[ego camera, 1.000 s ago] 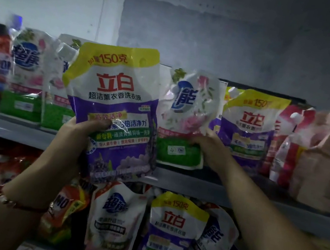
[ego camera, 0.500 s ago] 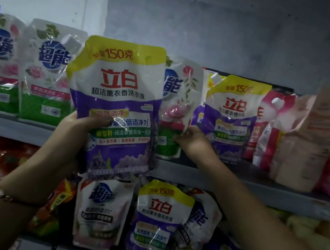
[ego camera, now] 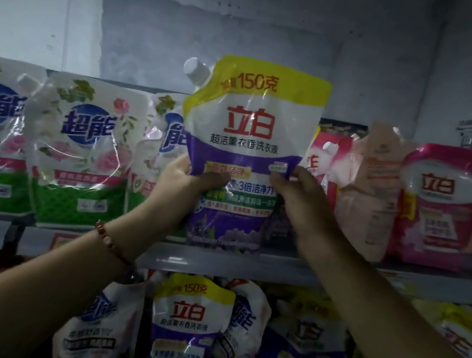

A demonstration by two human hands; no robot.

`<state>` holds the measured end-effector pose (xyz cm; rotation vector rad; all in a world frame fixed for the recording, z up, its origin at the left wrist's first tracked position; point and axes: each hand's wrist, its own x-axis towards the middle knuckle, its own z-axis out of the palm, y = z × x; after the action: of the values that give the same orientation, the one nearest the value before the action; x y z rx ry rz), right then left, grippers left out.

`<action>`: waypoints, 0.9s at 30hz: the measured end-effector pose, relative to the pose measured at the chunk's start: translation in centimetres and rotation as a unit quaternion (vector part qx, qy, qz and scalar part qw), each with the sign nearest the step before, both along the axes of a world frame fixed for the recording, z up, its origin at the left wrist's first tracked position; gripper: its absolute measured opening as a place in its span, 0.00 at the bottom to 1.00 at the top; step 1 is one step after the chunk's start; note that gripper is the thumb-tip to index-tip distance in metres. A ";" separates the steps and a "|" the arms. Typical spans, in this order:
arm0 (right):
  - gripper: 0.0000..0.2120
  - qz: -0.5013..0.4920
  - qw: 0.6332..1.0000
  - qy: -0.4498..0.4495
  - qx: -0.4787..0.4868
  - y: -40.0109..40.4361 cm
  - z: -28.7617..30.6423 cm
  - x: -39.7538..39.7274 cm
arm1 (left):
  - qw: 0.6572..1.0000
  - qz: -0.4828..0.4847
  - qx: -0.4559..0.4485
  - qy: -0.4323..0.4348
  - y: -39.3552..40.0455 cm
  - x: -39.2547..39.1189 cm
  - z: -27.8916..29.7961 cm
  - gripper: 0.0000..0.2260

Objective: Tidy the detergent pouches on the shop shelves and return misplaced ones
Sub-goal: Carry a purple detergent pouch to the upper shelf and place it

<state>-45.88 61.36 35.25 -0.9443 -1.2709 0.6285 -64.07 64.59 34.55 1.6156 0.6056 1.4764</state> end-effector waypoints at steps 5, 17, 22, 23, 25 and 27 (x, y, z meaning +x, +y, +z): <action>0.06 -0.051 0.992 0.116 0.018 1.7 1.0 3.3 | 0.991 0.041 0.093 0.090 3.4 4.3 1.9 0.12; 0.09 -0.135 0.976 0.160 -0.059 9.0 -3.5 7.3 | 0.974 0.120 0.076 0.176 6.8 6.4 1.9 0.08; 0.09 -0.131 0.986 0.091 -0.037 9.4 -4.3 7.8 | 0.925 0.189 0.117 0.309 7.7 4.9 3.4 0.07; 0.08 -0.128 0.988 0.071 -0.046 9.4 -4.7 8.1 | 0.909 0.210 0.130 0.335 7.9 4.7 3.9 0.07; 0.09 -0.110 0.990 0.051 -0.067 9.3 -5.1 8.6 | 0.851 0.261 0.188 0.415 7.9 4.5 4.9 0.07; 0.12 -0.082 0.992 0.028 -0.091 9.1 -5.3 9.1 | 0.736 0.321 0.280 0.526 7.3 4.3 6.0 0.11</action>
<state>-36.81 70.46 29.92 -1.1609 -1.0861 0.6456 -59.81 71.89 40.57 2.9544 1.5845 1.0645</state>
